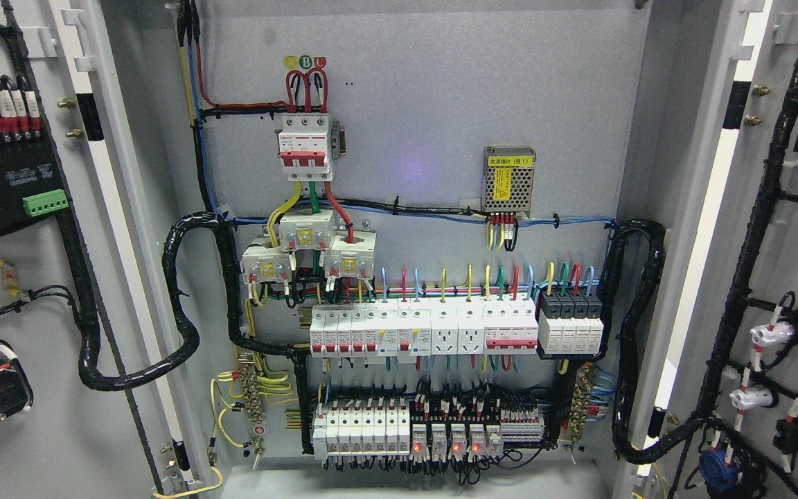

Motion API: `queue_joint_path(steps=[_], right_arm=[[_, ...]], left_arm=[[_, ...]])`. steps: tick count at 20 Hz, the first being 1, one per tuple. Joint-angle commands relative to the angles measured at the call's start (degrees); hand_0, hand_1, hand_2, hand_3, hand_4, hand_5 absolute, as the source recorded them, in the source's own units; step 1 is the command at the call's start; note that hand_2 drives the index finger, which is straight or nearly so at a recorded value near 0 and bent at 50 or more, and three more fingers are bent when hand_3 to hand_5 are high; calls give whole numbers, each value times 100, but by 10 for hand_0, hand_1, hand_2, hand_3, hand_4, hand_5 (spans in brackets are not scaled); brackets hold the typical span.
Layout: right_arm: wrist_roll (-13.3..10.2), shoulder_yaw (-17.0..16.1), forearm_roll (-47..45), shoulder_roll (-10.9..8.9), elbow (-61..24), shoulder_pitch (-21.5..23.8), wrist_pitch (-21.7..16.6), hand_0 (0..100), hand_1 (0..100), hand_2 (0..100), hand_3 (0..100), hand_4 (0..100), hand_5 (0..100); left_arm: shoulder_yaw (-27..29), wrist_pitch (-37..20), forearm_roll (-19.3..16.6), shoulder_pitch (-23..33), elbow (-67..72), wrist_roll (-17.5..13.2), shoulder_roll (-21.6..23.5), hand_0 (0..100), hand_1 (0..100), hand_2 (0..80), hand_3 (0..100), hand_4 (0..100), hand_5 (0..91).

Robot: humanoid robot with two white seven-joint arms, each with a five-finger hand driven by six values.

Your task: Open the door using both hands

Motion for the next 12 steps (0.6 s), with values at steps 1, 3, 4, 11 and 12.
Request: queue_joint_path(steps=[1,3,4,11,12], right_arm=[[-4,80,520,715,2415,-314,-5,191,0,0,0,0,0],[-4,132,520,723,2828,-429,-14,191,0,0,0,0,0],[-4,150,555,732,3013,-499,-5,191,0,0,0,0,0],[-4,141,1258,934,4437,-1052,-5,191,0,0,0,0,0],[-4,141,1302,969,4673,-1158,-14,191,0,0,0,0,0]], left_arm=[[-359,4,-292,-543,3375,-59,-558,0,0,0,0,0,0],[-359,13,-529,-676,3912,-67,-638,0,0,0,0,0,0],[-359,22,-696,-728,4149,-85,-664,0,0,0,0,0,0],[-359,109,-1250,-764,5407,-278,-858,0,0,0,0,0,0],[-350,206,-1503,-782,5574,-287,-867,0,0,0,0,0,0]])
